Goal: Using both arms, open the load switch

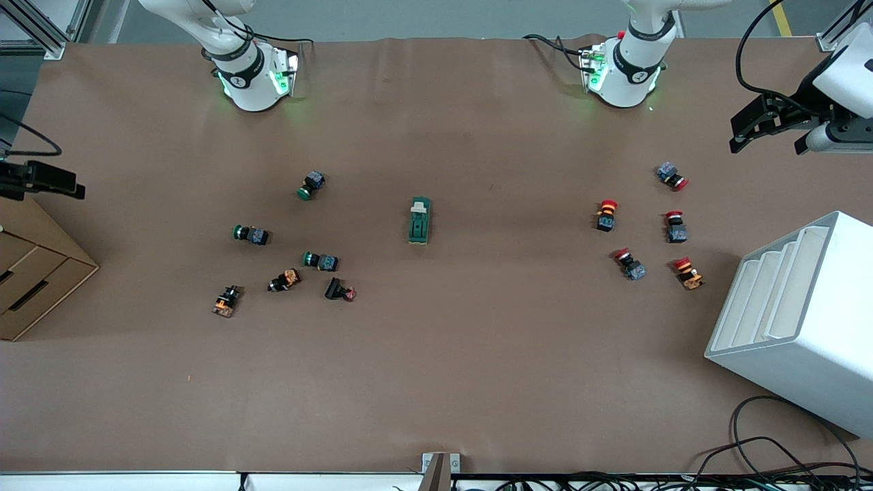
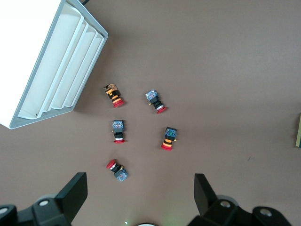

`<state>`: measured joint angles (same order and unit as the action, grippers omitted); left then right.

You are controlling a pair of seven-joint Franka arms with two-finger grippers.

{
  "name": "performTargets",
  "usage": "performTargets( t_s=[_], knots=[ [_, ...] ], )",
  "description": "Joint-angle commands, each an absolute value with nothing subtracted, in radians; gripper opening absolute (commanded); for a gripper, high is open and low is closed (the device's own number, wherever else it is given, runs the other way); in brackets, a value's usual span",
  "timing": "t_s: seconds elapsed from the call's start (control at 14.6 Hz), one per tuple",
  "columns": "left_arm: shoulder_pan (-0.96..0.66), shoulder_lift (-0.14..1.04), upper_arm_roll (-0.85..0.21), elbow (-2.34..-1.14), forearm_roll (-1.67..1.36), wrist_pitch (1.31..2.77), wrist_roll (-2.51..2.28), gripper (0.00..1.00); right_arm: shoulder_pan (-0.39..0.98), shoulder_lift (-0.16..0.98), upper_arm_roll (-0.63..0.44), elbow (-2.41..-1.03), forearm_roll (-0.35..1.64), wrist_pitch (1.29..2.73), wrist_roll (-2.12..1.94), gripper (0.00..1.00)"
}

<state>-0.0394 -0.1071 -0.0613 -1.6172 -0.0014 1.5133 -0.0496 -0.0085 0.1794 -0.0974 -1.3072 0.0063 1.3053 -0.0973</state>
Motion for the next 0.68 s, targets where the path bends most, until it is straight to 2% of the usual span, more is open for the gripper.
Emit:
performTargets(
  t_s=[0.0, 0.14, 0.41, 0.62],
  knots=[
    [-0.04, -0.124, -0.064, -1.629, 0.012, 1.52, -0.052, 1.0, -0.018, 0.083, -0.068, -1.404, 0.002, 1.322, -0.046, 1.0],
    [-0.043, -0.121, -0.077, -1.629, 0.015, 1.52, -0.092, 1.0, -0.023, 0.051, -0.067, -1.425, 0.008, 1.324, -0.046, 1.0],
    [-0.038, -0.117, -0.094, -1.621, 0.029, 1.52, -0.104, 1.0, -0.023, -0.107, -0.067, -1.597, 0.008, 1.397, -0.057, 1.0],
    [-0.035, -0.112, -0.089, -1.611, 0.029, 1.516, -0.103, 1.0, -0.021, -0.118, -0.069, -1.594, 0.002, 1.393, -0.06, 1.0]
  ],
)
